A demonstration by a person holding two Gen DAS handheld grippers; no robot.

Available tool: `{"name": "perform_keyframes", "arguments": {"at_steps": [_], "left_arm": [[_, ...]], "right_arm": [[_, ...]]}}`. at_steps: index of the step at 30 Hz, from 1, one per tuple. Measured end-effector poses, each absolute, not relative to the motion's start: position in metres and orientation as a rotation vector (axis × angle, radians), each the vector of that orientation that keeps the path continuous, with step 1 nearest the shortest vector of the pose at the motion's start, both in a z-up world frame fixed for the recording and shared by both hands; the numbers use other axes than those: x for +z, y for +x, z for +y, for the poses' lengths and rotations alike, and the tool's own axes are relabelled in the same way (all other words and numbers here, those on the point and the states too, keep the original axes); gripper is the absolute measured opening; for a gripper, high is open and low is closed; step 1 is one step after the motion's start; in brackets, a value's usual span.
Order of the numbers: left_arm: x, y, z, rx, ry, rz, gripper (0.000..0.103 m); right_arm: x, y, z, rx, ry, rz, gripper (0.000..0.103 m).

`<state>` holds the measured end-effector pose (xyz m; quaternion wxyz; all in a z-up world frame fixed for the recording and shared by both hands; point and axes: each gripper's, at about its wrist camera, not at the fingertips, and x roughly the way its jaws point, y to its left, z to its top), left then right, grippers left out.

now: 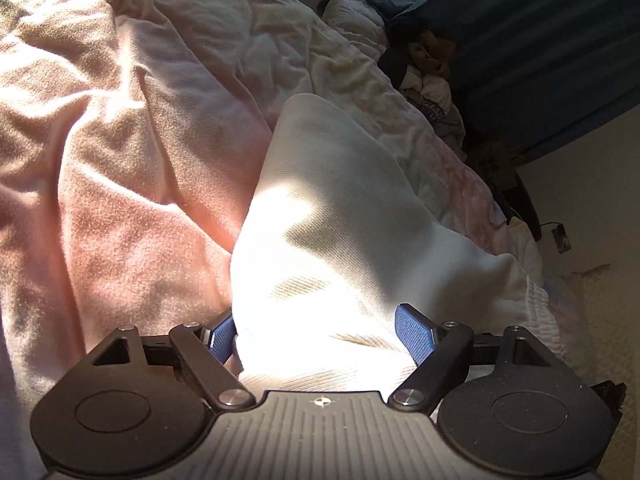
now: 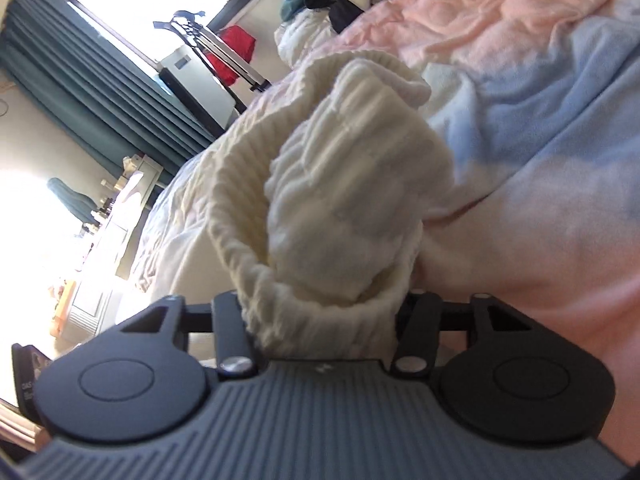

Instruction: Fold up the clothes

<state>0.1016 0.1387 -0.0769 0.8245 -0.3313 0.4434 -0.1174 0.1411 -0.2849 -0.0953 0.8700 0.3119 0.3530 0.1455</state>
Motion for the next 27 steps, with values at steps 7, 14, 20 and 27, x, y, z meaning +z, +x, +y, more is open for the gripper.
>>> {"name": "perform_keyframes", "arguments": {"at_steps": [7,14,20,27], "left_arm": [[-0.072,0.092,0.133,-0.237,-0.669,0.882,0.048],[-0.039,0.070,0.128,-0.329,-0.689,0.781,0.030],[-0.005,0.053,0.104,-0.434,-0.750,0.756,0.030],[0.027,0.045,0.031,-0.595,-0.738,0.756,0.030]], "right_arm": [[-0.098,0.146,-0.289,0.301,0.689,0.738,0.038],[-0.079,0.130,-0.301,0.328,0.781,0.664,0.031],[-0.041,0.086,-0.343,0.318,0.834,0.572,0.031],[0.006,0.024,-0.403,0.275,0.842,0.459,0.031]]}}
